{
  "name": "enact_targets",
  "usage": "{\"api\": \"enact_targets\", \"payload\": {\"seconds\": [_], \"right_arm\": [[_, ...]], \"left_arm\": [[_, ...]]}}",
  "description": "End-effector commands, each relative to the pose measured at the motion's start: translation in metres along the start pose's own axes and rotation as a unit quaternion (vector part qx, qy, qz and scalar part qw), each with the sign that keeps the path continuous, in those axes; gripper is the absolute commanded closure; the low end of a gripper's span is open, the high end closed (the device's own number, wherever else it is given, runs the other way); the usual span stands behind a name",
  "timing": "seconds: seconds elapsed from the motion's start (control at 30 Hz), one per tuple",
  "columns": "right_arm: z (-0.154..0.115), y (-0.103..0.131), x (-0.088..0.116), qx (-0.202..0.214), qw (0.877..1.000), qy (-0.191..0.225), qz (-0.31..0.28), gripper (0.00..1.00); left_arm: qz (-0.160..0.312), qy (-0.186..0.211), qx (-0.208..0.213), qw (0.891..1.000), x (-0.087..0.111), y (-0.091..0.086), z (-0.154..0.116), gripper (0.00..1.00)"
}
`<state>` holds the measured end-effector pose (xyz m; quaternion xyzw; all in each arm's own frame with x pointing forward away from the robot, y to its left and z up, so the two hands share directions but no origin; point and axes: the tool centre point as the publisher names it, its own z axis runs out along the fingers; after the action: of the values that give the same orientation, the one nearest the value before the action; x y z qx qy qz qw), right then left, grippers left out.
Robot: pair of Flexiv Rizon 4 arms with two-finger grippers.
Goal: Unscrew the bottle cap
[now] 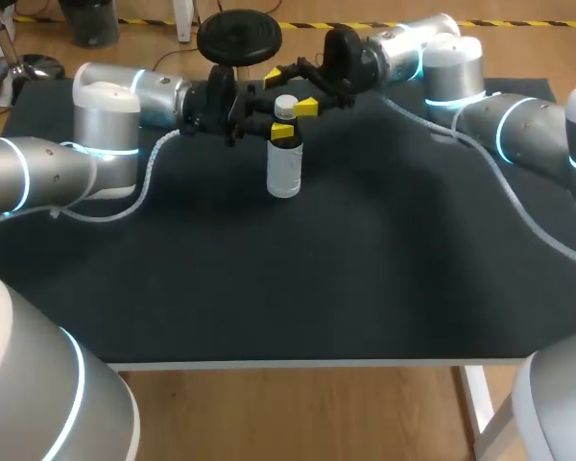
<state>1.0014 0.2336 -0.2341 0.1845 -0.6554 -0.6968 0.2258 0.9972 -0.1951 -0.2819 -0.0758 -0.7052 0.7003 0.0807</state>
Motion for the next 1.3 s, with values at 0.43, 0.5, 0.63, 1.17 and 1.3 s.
{"api": "enact_targets", "payload": {"seconds": [0.43,0.5,0.63,1.17,1.3], "right_arm": [[-0.024,0.028,-0.004,0.075,0.988,-0.122,-0.050,0.00],[-0.027,0.030,-0.004,0.068,0.981,-0.175,-0.053,0.00],[-0.031,0.030,-0.004,0.084,0.958,-0.273,-0.017,0.00],[-0.032,0.036,-0.001,0.118,0.902,-0.415,0.005,0.00],[-0.030,0.035,-0.001,0.118,0.903,-0.413,0.009,0.00]], "left_arm": [[0.000,0.000,-0.001,1.000,0.000,0.000,0.000,1.00],[0.000,0.000,-0.001,1.000,0.000,0.000,0.000,1.00],[0.000,0.000,-0.001,1.000,0.000,0.000,0.000,1.00],[0.000,0.000,-0.001,1.000,0.000,0.000,0.000,1.00],[0.000,0.000,-0.001,1.000,0.000,0.000,0.000,1.00]]}}
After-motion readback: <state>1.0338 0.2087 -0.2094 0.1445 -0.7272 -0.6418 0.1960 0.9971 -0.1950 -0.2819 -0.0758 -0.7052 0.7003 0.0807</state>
